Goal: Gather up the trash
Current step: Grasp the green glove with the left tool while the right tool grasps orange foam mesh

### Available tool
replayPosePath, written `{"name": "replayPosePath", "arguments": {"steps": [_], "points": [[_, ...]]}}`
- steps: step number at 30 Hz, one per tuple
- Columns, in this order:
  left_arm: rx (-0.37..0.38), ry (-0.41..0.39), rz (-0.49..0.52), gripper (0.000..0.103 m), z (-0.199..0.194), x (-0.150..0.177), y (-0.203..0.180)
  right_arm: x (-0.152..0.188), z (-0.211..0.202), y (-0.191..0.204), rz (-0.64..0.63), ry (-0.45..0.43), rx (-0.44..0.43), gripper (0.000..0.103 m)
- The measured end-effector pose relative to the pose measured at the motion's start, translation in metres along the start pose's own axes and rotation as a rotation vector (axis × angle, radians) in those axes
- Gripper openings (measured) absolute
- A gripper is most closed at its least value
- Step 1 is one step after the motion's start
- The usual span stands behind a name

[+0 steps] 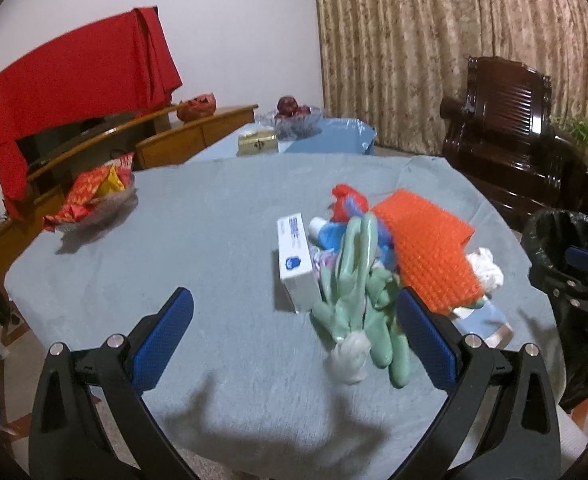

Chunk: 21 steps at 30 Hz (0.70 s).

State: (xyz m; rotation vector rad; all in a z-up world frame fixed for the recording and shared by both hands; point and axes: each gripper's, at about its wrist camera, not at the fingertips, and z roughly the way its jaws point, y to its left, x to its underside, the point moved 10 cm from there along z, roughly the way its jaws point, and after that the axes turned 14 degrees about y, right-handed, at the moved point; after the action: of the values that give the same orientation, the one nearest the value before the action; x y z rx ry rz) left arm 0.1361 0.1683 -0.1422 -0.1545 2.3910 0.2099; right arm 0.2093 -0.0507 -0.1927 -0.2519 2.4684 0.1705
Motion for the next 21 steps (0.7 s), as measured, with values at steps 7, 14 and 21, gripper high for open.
{"name": "replayPosePath", "arguments": {"steps": [7, 14, 21], "points": [[0.0, 0.001, -0.033, 0.098, 0.009, -0.006, 0.014, -0.025, 0.012, 0.035, -0.056, -0.011, -0.053, 0.069], [-0.006, 0.009, -0.042, 0.097, 0.015, -0.008, 0.022, -0.027, 0.041, 0.067, -0.122, 0.05, -0.071, 0.064], [0.005, 0.025, -0.045, 0.089, 0.021, -0.009, 0.025, -0.019, 0.053, 0.082, -0.149, 0.114, -0.165, 0.02]]}}
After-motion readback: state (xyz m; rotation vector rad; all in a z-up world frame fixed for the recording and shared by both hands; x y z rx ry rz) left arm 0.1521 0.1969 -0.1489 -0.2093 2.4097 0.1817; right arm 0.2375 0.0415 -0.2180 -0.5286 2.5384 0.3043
